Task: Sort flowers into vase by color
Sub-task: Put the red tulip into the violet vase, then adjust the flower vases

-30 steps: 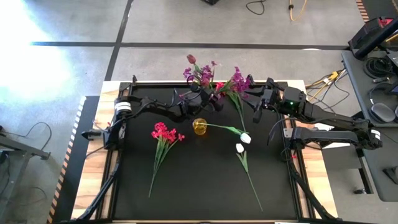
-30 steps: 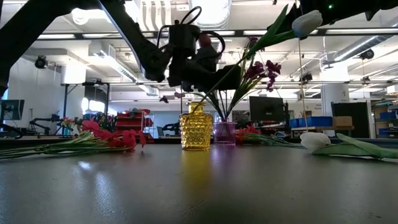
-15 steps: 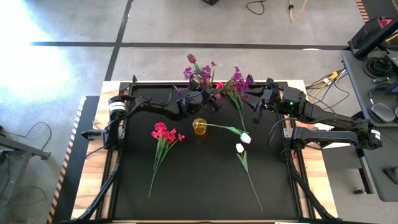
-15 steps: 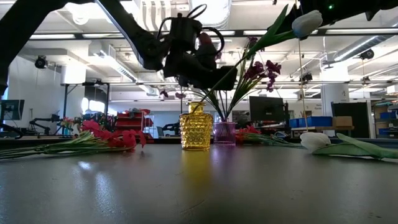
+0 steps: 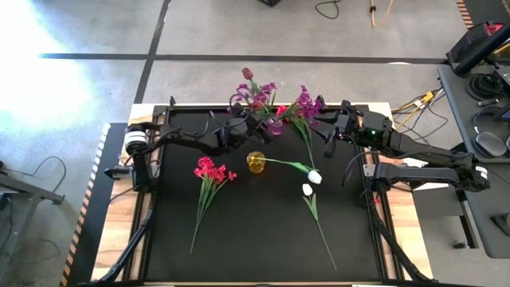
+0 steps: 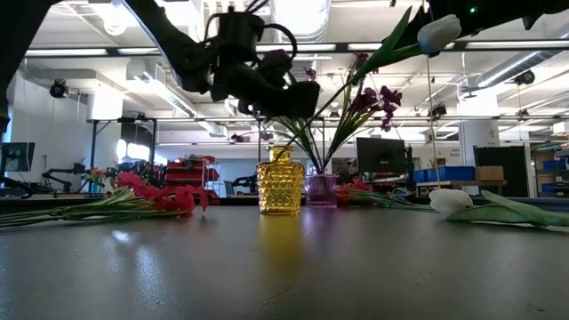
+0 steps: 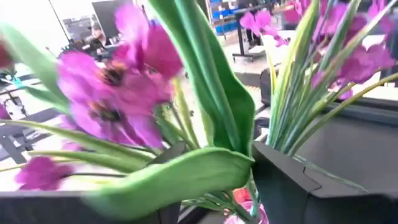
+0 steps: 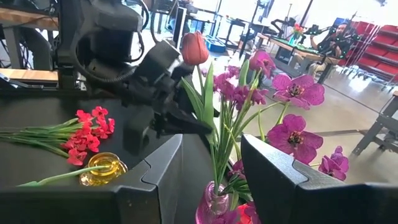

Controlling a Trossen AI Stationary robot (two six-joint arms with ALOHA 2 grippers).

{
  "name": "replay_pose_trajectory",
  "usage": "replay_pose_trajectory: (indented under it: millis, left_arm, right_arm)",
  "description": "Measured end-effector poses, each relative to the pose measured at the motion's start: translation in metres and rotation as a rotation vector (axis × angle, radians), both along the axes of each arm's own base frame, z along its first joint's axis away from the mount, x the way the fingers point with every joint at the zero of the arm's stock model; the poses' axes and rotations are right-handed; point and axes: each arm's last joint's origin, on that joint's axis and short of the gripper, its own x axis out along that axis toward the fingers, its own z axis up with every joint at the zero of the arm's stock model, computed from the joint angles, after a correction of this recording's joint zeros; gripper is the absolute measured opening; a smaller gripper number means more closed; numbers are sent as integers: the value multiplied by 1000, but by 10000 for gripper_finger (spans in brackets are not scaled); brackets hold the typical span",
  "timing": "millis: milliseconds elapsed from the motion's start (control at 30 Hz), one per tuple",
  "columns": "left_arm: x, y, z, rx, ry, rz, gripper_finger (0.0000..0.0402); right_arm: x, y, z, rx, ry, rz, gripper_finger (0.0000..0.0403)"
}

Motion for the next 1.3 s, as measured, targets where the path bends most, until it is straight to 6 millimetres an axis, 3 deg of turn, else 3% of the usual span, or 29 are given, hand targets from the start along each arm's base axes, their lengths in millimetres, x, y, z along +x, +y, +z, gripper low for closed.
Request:
replay_pose_trajectory:
  millis: [533, 733, 867, 1067, 1200, 1300]
  left_arm:
    - [-44, -20, 10, 29, -25, -27, 162]
    - [-78, -31, 4, 36, -79, -34, 156]
    - [-106, -39, -4, 54, -136, -40, 126]
    - [-139, -46, -15, 59, -200, -86, 54]
    - [-153, -47, -19, 81, -205, -129, 8]
    - [-162, -42, -21, 93, -215, -132, 6]
  right_arm:
    - [0, 0, 0, -19, 8, 2, 144]
    - [0, 0, -2, -36, 44, 7, 138]
    - [0, 0, -8, -20, 98, -9, 102]
    - [1, -2, -31, 16, 211, -42, 18]
    - [3, -3, -56, 44, 236, -46, 13]
    - [3, -3, -73, 52, 244, -47, 12]
